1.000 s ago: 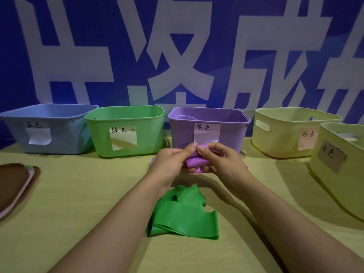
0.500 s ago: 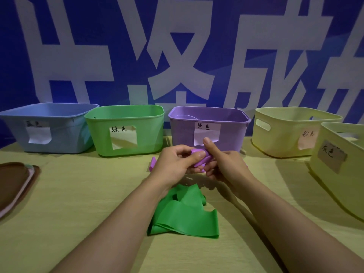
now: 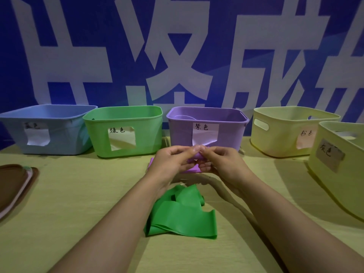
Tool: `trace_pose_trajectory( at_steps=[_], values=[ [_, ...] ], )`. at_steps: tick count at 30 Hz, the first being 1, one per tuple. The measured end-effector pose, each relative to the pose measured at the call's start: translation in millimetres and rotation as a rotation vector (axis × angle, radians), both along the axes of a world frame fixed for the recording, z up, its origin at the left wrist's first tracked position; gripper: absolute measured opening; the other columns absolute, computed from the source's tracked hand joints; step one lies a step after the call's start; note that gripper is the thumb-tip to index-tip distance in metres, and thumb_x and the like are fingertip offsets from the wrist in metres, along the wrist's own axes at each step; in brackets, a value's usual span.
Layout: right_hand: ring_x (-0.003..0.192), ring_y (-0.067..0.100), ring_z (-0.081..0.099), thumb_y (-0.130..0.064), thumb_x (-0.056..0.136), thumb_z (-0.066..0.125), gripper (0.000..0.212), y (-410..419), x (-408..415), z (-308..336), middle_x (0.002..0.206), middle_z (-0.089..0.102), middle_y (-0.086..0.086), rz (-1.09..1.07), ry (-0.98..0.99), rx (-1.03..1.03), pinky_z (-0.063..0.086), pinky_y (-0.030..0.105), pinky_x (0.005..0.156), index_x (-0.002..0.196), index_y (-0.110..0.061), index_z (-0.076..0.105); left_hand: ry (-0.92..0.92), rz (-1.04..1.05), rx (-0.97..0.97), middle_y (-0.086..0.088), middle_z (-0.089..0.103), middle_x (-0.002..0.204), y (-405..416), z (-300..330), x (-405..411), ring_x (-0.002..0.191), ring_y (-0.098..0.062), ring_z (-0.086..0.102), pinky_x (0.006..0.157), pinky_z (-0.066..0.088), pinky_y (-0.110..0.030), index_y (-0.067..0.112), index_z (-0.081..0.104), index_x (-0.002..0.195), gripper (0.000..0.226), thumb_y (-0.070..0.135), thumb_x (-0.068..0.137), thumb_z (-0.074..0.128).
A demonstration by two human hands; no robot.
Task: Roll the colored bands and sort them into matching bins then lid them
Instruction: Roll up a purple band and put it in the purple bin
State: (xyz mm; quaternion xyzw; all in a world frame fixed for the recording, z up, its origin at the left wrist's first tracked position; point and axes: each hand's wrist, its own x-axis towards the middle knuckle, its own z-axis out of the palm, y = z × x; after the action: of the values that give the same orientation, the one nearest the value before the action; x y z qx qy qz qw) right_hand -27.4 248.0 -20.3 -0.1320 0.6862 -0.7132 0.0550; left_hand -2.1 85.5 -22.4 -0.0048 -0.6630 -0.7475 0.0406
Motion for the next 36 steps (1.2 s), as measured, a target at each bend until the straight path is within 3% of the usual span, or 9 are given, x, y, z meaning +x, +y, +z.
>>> trace_pose_trajectory(
  at_steps=[7, 14, 17, 21, 23, 26, 28, 32, 36],
  values=[
    [0.071, 0.015, 0.071, -0.014, 0.095, 0.069, 0.018, -3, 1, -1, 0.084, 0.077, 0.009, 0.008, 0.083, 0.009, 0.059, 0.024, 0.071, 0.105, 0.0, 0.073, -0.03, 0.032, 0.069, -0.019, 0.078, 0.099, 0, 0, -1, 0.098, -0.03, 0.077, 0.096, 0.058, -0.039, 0.0, 0.075, 0.106, 0.036, 0.03, 0.087, 0.078],
    [0.076, 0.019, 0.072, -0.015, 0.094, 0.071, 0.02, -4, 3, -1, 0.093, 0.077, 0.017, -0.013, 0.096, 0.005, 0.058, 0.022, 0.07, 0.109, -0.001, 0.072, -0.025, 0.082, -0.006, -0.014, 0.079, 0.089, -5, 1, -3, 0.075, -0.019, 0.072, 0.072, 0.061, -0.023, 0.002, 0.078, 0.096, 0.034, 0.034, 0.084, 0.081],
    [0.081, 0.022, 0.074, -0.016, 0.092, 0.071, 0.022, -5, 4, 0, 0.098, 0.076, 0.017, -0.008, 0.086, -0.003, 0.059, 0.024, 0.073, 0.111, -0.003, 0.072, -0.022, 0.095, -0.037, -0.012, 0.079, 0.086, -7, 3, -2, 0.073, -0.017, 0.072, 0.067, 0.06, -0.025, 0.004, 0.078, 0.096, 0.032, 0.034, 0.085, 0.08],
    [0.085, 0.025, 0.071, -0.018, 0.092, 0.071, 0.026, -4, 7, 2, 0.104, 0.075, 0.02, 0.048, -0.025, -0.084, 0.061, 0.032, 0.082, 0.114, -0.004, 0.07, 0.018, 0.134, -0.098, -0.009, 0.08, 0.087, -8, 3, -2, 0.077, -0.02, 0.077, 0.075, 0.062, -0.033, 0.009, 0.079, 0.097, 0.027, 0.033, 0.086, 0.08],
    [0.087, 0.026, 0.07, -0.025, 0.094, 0.07, 0.031, -5, 9, 5, 0.106, 0.074, 0.023, 0.077, -0.112, -0.134, 0.061, 0.031, 0.08, 0.116, -0.003, 0.07, 0.046, 0.139, -0.121, -0.007, 0.08, 0.089, -8, 2, -3, 0.081, -0.02, 0.077, 0.08, 0.062, -0.034, 0.011, 0.08, 0.097, 0.023, 0.03, 0.086, 0.081],
    [0.078, 0.023, 0.074, -0.049, 0.094, 0.067, 0.05, -6, 10, 5, 0.09, 0.076, 0.017, 0.06, -0.217, -0.09, 0.06, 0.033, 0.072, 0.112, -0.003, 0.073, 0.113, 0.134, -0.123, -0.007, 0.08, 0.089, -8, 3, 0, 0.078, -0.013, 0.075, 0.078, 0.062, -0.027, 0.013, 0.079, 0.095, 0.012, 0.017, 0.084, 0.082],
    [0.07, 0.023, 0.072, -0.059, 0.09, 0.066, 0.061, -5, 9, 2, 0.083, 0.074, 0.016, 0.022, -0.251, -0.033, 0.058, 0.034, 0.069, 0.109, -0.002, 0.074, 0.169, 0.114, -0.162, -0.008, 0.08, 0.093, -7, 2, 0, 0.084, -0.015, 0.075, 0.083, 0.061, -0.028, 0.015, 0.078, 0.097, 0.016, 0.011, 0.082, 0.083],
    [0.065, 0.02, 0.071, -0.049, 0.092, 0.069, 0.054, -3, 8, 4, 0.079, 0.075, 0.016, -0.022, -0.22, -0.064, 0.058, 0.029, 0.064, 0.104, 0.004, 0.074, 0.21, 0.058, -0.206, -0.006, 0.08, 0.097, -5, 1, 1, 0.098, -0.025, 0.076, 0.093, 0.06, -0.037, 0.013, 0.079, 0.104, 0.027, 0.01, 0.078, 0.085],
    [0.065, 0.016, 0.069, -0.036, 0.094, 0.069, 0.044, 0, 7, 6, 0.074, 0.073, 0.011, -0.003, -0.2, -0.091, 0.058, 0.027, 0.07, 0.104, 0.006, 0.073, 0.206, 0.034, -0.212, -0.003, 0.08, 0.101, -7, 3, 4, 0.098, -0.019, 0.076, 0.093, 0.061, -0.035, 0.01, 0.077, 0.11, 0.032, 0.005, 0.079, 0.083]
  ],
)
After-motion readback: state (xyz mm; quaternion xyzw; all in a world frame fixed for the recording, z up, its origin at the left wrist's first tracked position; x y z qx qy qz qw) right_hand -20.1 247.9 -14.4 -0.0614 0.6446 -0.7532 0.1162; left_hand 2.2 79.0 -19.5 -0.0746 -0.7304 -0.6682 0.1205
